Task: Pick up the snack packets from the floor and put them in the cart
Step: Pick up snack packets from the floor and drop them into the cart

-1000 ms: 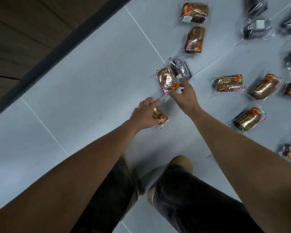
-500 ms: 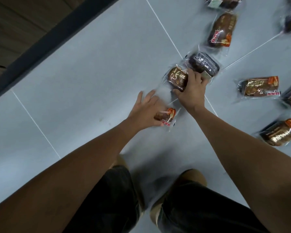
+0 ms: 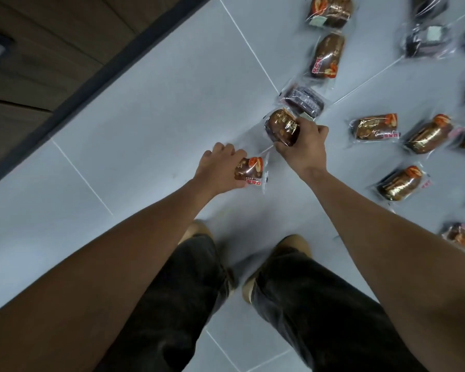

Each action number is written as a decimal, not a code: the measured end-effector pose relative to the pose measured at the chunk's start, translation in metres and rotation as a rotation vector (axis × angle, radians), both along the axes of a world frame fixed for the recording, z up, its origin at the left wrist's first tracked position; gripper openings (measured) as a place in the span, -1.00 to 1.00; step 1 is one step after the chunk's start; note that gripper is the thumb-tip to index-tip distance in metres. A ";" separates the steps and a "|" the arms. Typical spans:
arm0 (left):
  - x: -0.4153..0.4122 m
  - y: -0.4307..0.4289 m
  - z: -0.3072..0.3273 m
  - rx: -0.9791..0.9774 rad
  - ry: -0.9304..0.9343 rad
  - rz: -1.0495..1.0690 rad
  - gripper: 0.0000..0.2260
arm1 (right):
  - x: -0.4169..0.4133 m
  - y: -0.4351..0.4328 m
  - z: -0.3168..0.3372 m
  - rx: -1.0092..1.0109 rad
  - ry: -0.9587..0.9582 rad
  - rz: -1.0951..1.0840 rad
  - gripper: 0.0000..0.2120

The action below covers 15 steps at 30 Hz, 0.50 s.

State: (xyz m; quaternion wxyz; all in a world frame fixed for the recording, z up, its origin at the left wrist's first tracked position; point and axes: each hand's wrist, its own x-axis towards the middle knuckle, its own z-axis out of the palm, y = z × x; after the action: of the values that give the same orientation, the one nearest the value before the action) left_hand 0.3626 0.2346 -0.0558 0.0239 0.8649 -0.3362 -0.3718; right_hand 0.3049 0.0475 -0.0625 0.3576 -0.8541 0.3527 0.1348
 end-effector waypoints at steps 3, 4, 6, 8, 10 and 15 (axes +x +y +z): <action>0.005 -0.003 0.061 0.049 0.011 0.021 -0.38 | -0.005 -0.003 0.062 -0.017 0.028 -0.035 -0.48; 0.008 -0.005 0.083 0.059 0.006 0.015 -0.38 | -0.007 -0.005 0.085 -0.021 0.031 -0.048 -0.48; 0.015 -0.013 0.132 0.064 -0.007 0.010 -0.39 | -0.011 -0.010 0.135 -0.030 0.028 -0.086 -0.51; 0.021 -0.021 0.183 0.065 0.011 0.048 -0.38 | -0.017 -0.013 0.186 -0.032 0.010 -0.142 -0.52; 0.027 -0.032 0.236 0.046 0.032 0.100 -0.39 | -0.024 -0.016 0.238 -0.049 -0.009 -0.195 -0.51; 0.037 -0.046 0.354 0.010 -0.005 0.106 -0.39 | -0.052 -0.005 0.362 -0.094 -0.024 -0.335 -0.53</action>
State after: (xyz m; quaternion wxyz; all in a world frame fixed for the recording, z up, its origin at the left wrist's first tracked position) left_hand 0.3999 0.1889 0.2984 0.0382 0.8826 -0.2882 -0.3696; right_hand 0.2529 0.0430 0.2995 0.3390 -0.8008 0.4916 0.0465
